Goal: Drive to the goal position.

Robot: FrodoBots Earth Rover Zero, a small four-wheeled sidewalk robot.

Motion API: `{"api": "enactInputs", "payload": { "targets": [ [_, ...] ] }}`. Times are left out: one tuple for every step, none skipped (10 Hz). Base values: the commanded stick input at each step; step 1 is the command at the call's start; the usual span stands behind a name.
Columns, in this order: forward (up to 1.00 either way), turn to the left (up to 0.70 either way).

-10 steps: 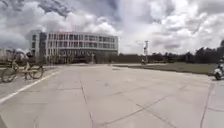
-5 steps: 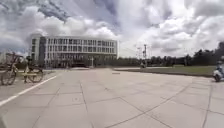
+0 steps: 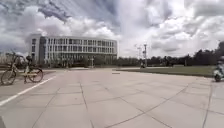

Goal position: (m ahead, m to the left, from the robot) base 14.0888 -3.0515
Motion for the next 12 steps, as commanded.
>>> {"api": "enactInputs", "payload": {
  "targets": [
    [0.7,0.0],
    [0.7,0.01],
    [0.7,0.04],
    [0.7,0.06],
    [0.7,0.1],
    [0.7,0.0],
    [0.7,0.0],
    [0.7,0.02],
    [0.7,0.11],
    [0.7,0.01],
    [0.7,0.03],
    [0.7,0.01]
  ]
}}
